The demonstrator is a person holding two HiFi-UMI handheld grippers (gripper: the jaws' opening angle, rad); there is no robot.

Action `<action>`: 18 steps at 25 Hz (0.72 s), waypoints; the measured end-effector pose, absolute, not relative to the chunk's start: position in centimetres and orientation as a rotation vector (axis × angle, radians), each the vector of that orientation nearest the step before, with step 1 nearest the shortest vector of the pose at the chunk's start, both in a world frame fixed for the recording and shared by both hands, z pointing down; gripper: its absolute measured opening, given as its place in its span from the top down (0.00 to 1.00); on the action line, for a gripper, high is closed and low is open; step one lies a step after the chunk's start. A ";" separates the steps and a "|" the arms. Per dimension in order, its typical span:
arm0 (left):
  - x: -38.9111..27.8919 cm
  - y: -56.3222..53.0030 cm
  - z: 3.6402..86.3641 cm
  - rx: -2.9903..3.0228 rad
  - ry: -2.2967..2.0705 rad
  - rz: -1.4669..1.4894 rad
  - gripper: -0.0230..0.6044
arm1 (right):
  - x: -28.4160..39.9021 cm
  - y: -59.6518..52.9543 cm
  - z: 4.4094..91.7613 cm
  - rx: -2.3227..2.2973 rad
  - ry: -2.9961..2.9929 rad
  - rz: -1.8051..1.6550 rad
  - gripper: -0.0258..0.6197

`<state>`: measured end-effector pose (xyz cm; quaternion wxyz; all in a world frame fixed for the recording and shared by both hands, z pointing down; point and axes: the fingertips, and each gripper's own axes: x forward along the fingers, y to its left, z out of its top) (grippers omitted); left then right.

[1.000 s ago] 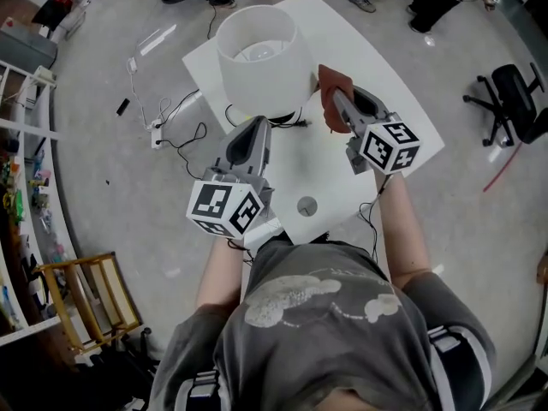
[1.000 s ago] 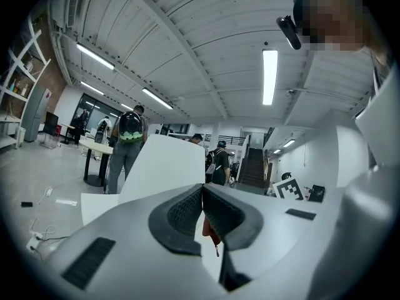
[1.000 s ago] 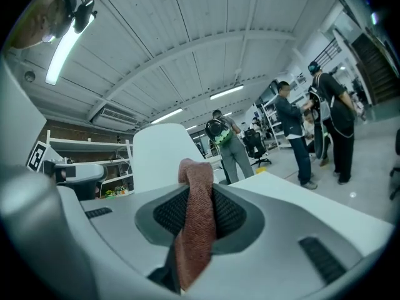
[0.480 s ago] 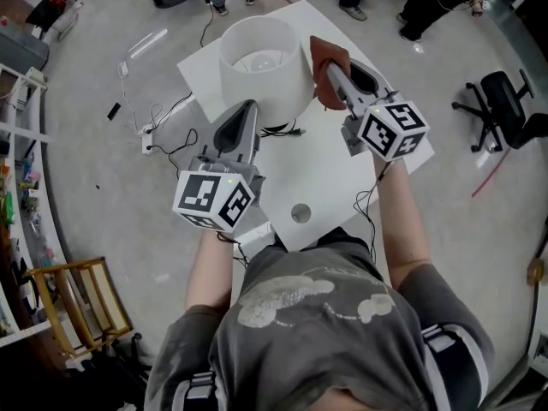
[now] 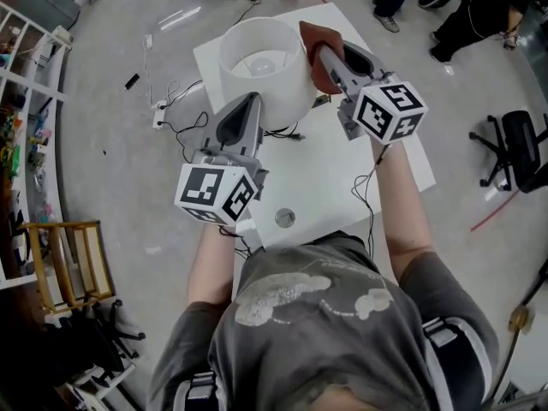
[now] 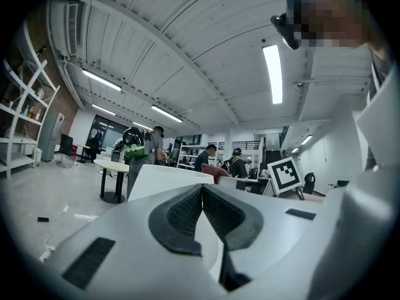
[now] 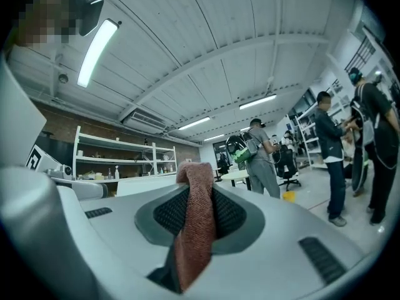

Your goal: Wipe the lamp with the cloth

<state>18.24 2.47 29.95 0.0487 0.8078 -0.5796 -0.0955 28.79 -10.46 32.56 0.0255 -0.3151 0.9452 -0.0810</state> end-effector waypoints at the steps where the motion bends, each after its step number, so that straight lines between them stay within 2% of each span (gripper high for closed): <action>1: 18.2 2.3 30.1 2.450 -1.777 -0.286 0.95 | 28.4 -10.7 32.6 -0.958 2.938 -0.244 0.83; 7: 18.5 3.7 29.6 2.377 -1.832 -0.280 0.95 | 27.3 -9.8 32.6 -0.873 2.995 -0.283 0.83; 18: 18.8 4.0 35.2 2.218 -1.909 -0.229 0.95 | 29.0 -11.1 41.5 -0.852 3.032 -0.515 0.83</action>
